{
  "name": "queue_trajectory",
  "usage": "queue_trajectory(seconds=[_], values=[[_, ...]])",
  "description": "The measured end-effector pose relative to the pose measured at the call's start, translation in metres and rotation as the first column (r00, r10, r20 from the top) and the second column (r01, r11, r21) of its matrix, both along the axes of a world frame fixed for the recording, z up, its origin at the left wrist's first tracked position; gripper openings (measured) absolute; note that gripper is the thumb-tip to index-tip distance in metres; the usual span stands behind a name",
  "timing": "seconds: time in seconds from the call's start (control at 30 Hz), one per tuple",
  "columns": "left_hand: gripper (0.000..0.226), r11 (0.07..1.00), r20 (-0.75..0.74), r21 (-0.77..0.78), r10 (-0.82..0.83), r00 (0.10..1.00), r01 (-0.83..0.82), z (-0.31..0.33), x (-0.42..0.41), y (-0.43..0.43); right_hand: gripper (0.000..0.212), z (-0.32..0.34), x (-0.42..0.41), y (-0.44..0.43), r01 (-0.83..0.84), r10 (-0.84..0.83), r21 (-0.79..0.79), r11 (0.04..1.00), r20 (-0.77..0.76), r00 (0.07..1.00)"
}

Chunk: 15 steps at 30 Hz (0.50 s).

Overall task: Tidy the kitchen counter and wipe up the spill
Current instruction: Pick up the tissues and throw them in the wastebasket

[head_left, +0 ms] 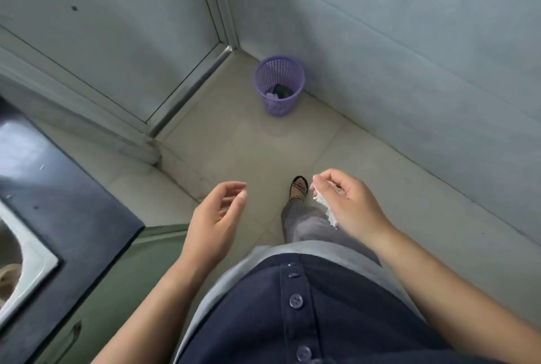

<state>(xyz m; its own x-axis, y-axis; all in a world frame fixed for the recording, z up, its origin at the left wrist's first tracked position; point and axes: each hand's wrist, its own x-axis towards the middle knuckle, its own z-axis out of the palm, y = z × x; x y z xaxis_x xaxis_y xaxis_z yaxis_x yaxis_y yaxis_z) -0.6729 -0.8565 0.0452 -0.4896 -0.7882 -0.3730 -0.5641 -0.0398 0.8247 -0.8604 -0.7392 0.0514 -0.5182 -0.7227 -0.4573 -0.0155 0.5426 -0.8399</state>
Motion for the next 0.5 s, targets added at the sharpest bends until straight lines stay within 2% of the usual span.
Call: queue_trajectory(seconds=[0.2, 0.3, 0.5], values=[[0.013, 0.998, -0.014, -0.053, 0.016, 1.0, -0.017, 0.009, -0.105, -0.103, 0.024, 0.014, -0.106, -0.106, -0.019, 0.012, -0.056, 0.998, -0.113, 0.993], [0.014, 0.997, -0.019, -0.074, 0.01, 1.0, -0.011, 0.016, -0.149, -0.143, 0.024, 0.018, -0.149, -0.147, 0.001, -0.012, -0.094, 0.996, -0.111, 0.994], [0.013, 0.999, 0.029, -0.044, 0.018, 0.999, -0.016, 0.006, -0.193, -0.204, 0.023, -0.002, -0.194, -0.195, 0.0, -0.002, -0.013, 1.0, -0.101, 0.995]])
